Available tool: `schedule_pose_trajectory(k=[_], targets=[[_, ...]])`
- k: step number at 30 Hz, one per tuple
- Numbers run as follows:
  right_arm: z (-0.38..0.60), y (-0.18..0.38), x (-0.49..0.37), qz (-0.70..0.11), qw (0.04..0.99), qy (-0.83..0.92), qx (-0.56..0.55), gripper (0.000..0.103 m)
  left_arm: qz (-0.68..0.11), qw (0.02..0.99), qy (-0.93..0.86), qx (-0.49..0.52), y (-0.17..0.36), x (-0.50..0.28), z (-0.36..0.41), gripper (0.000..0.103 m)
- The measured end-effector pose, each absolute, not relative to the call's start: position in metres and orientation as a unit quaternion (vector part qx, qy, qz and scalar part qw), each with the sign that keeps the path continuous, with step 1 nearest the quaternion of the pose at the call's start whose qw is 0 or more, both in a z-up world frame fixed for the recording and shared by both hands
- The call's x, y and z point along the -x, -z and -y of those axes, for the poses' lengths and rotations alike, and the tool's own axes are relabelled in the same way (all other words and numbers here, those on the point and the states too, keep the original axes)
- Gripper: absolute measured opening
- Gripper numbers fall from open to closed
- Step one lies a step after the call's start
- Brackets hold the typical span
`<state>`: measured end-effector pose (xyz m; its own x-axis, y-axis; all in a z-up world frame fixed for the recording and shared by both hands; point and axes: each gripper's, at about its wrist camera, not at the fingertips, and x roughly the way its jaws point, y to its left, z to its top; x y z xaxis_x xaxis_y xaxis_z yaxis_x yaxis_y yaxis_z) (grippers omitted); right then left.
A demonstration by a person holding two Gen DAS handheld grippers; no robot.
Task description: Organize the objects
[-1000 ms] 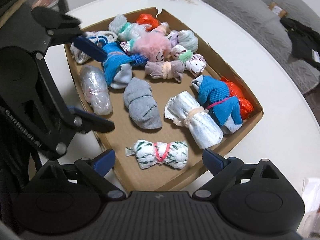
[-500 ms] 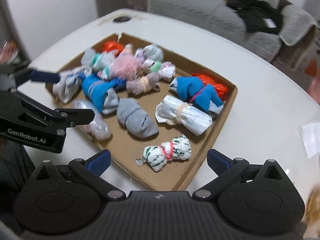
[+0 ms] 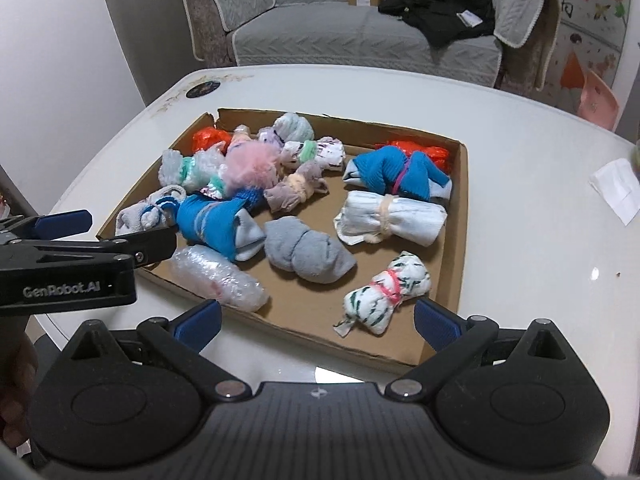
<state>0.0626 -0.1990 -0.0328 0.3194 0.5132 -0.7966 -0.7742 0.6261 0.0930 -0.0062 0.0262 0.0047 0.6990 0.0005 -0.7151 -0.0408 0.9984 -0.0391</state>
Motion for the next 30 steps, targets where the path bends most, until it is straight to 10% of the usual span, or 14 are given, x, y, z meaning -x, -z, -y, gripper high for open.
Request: schedule_pose_trajectory(k=[30], targets=[[0.194, 0.034, -0.061, -0.425, 0.808, -0.387, 0.132, 0.102, -0.377, 0.925, -0.024, 0.038, -0.01, 0.001, -0.047, 0.103]])
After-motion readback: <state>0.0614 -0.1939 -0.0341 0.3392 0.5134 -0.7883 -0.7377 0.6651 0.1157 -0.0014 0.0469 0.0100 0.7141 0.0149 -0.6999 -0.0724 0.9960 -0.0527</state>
